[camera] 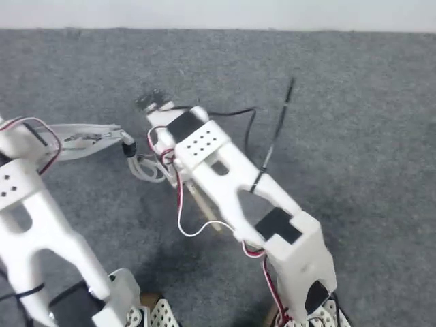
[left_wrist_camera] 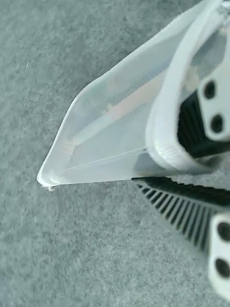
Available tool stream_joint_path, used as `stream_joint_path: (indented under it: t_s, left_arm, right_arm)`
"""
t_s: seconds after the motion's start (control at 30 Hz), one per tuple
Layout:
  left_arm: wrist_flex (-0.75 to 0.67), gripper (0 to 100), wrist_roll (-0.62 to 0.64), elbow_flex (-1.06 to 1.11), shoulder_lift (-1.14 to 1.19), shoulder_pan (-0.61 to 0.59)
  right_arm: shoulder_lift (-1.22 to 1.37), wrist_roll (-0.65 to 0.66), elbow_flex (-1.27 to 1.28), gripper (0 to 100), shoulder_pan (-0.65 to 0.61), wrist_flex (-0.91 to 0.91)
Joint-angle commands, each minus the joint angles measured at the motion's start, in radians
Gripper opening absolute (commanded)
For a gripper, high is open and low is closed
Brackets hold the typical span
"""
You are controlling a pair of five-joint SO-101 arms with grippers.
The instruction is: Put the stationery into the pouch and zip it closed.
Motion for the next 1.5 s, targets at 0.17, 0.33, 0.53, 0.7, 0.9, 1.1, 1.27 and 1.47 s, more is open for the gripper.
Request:
stream_joint_path:
  t_s: [0.17, 0.33, 0.53, 0.7, 0.9, 1.1, 1.27, 1.47]
  left_arm:
    - [0.005, 1, 0.008, -0.025, -0.041, 0.089]
    - [0.014, 1, 0.009, -0.027, -0.098, 0.167]
    - [0.023, 1, 0.012, -0.027, -0.157, 0.256]
    - [0.043, 1, 0.012, -0.065, -0.155, 0.336]
    - [0.071, 1, 0.012, -0.127, -0.153, 0.430]
    - [0.068, 1, 0.012, -0.127, -0.123, 0.451]
    - [0.063, 1, 0.012, -0.125, -0.035, 0.451]
    - [0.063, 1, 0.012, -0.125, 0.011, 0.451]
  right_arm:
    - [-0.209, -0.081, -0.026, 0.7, 0.024, 0.124]
    - [-0.298, -0.083, -0.026, 0.7, 0.058, 0.147]
    - [-0.427, -0.083, -0.026, 0.7, 0.168, 0.145]
    - [-0.522, -0.083, -0.006, 0.7, 0.197, 0.156]
    - [-0.694, -0.083, 0.091, 0.7, 0.197, 0.124]
    - [-0.900, -0.083, 0.229, 0.7, 0.191, 0.019]
    - [-1.058, -0.083, 0.331, 0.7, 0.159, -0.093]
    - [-1.218, -0.083, 0.468, 0.7, 0.048, -0.263]
